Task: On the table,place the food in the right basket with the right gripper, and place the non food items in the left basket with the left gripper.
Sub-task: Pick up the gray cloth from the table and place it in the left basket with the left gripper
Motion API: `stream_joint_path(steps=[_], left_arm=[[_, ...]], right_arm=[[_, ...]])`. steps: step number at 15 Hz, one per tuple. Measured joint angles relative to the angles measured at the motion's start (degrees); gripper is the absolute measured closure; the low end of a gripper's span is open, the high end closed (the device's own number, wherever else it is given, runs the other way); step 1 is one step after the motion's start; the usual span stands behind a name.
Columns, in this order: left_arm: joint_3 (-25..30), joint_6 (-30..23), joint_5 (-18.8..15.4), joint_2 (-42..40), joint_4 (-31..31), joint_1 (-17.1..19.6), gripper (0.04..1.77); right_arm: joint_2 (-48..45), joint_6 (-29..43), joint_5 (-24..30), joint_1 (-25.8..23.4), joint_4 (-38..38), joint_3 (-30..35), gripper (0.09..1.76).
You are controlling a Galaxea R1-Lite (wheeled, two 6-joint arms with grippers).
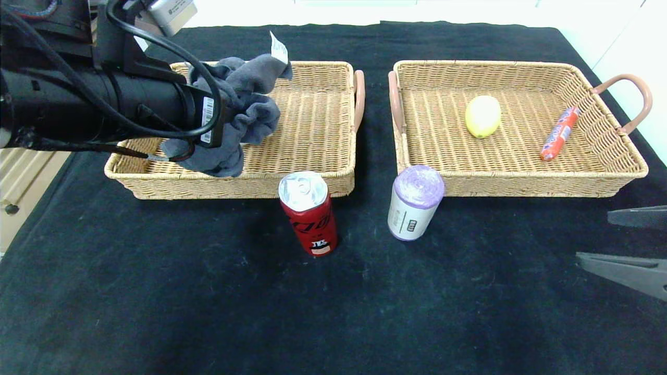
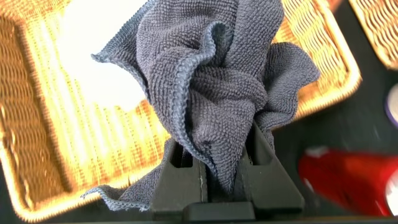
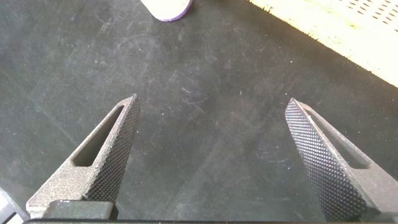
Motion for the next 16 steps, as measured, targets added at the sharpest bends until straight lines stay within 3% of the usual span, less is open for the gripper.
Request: stream_joint_path(steps=[8, 12, 16], left_arm=[[-11.6, -0.1, -2.6, 11.6, -8.6, 2.8, 1.49], [-14.2, 0.0, -5.4, 16.2, -13.2, 3.7, 1.49], [-14.6, 0.1, -7.3, 18.0, -13.7, 3.9, 1.49]], right_arm=[[0.0, 0.0, 0.0, 0.0, 0.0, 0.0, 0.14], [0.0, 0.0, 0.0, 0.0, 0.0, 0.0, 0.14], [0.1, 0.0, 0.0, 0.0, 0.0, 0.0, 0.14]])
